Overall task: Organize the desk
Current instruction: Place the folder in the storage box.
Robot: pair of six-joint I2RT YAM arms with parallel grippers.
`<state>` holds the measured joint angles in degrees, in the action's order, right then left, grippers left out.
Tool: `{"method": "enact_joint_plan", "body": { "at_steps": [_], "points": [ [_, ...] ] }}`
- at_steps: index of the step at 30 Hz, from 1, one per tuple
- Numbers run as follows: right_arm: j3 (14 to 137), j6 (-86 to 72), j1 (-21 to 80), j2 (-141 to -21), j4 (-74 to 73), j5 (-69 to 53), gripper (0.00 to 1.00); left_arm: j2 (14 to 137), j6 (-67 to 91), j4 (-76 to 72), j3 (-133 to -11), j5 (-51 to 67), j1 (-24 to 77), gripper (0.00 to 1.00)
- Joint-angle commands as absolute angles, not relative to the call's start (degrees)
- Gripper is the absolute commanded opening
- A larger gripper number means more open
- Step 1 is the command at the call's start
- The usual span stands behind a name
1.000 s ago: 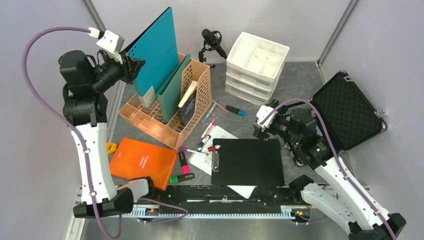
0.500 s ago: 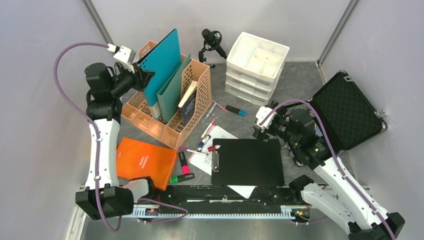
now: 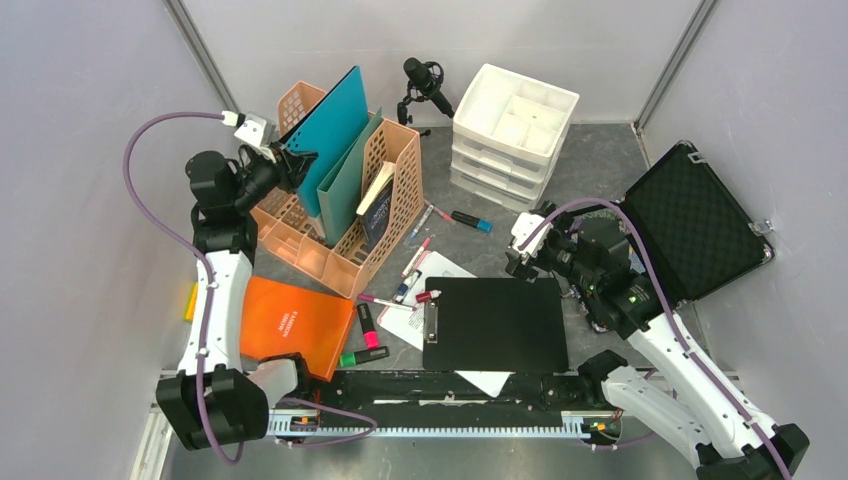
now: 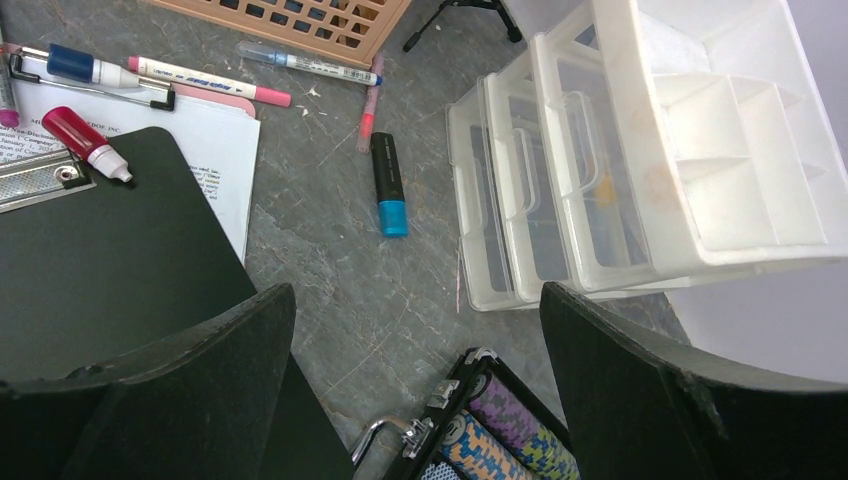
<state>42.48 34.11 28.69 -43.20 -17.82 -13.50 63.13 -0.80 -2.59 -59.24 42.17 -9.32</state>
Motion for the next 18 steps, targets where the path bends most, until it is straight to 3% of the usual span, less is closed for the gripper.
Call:
{"method": "enact_joint_plan", "body": {
  "at_steps": [1,18],
  "points": [
    [42.62,33.13,28.38,-43.07,-16.02,-14.06,0.98,60.72,1.24,-12.11,-58.21,44.56,-9.58,0.02],
    [42.10,33.23,28.17,-43.70,-15.99,-14.84,0.98,61.52,-9.26,-10.52,-49.63,45.92,-9.54,0.02]
  ]
}}
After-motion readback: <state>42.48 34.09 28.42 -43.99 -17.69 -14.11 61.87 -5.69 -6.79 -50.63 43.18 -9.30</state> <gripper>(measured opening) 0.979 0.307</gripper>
